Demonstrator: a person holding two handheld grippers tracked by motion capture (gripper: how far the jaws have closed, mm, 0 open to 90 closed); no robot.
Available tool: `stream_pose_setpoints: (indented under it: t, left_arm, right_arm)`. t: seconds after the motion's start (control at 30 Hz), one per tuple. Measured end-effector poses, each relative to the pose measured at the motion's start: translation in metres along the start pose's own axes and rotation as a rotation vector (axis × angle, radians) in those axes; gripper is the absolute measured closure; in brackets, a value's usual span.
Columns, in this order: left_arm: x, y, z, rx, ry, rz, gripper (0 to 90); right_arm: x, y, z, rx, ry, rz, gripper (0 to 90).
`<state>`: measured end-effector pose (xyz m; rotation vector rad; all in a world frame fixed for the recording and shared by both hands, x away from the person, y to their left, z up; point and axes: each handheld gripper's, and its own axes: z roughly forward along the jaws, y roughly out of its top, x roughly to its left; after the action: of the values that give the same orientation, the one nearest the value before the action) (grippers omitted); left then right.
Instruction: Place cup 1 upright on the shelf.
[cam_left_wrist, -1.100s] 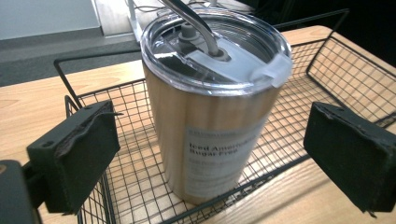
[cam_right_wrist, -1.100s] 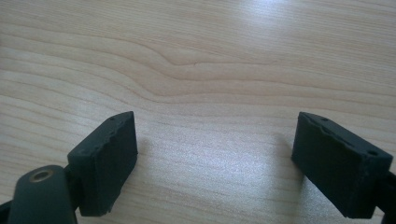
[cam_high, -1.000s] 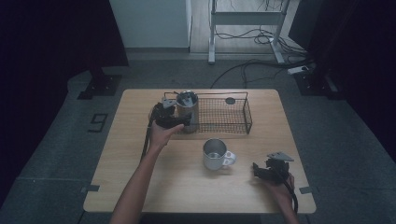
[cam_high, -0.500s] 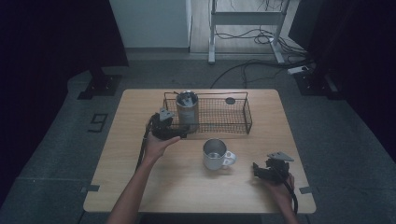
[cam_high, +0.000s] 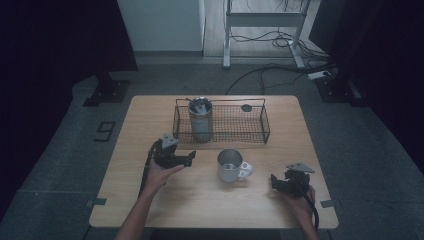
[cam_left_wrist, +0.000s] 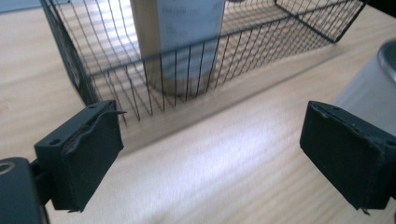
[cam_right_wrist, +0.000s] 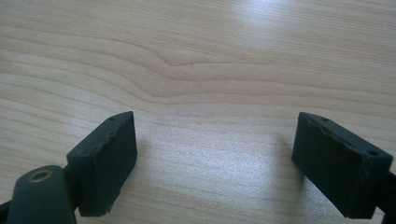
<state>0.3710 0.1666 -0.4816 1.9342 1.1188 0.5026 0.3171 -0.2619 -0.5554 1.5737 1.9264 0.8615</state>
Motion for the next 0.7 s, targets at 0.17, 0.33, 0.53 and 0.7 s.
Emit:
stream_pose_setpoints:
  t: [0.17,0.33,0.53,0.7]
  left_arm:
    - [0.002,-0.020,-0.002,0.028,0.005,-0.004,6.2]
    - [0.004,-0.037,-0.004,0.045,0.009,-0.015,6.4]
    - [0.004,-0.052,-0.002,0.069,0.016,-0.022,6.6]
    - [0.003,-0.061,0.001,0.089,0.019,-0.011,7.1]
  right_arm:
    - [0.000,0.000,0.000,0.001,-0.001,0.000,13.6]
    - [0.000,0.000,0.000,0.000,0.000,0.001,13.5]
    - [0.000,0.000,0.000,0.001,-0.001,0.001,13.5]
    - [0.000,0.000,0.000,0.001,-0.006,0.003,13.2]
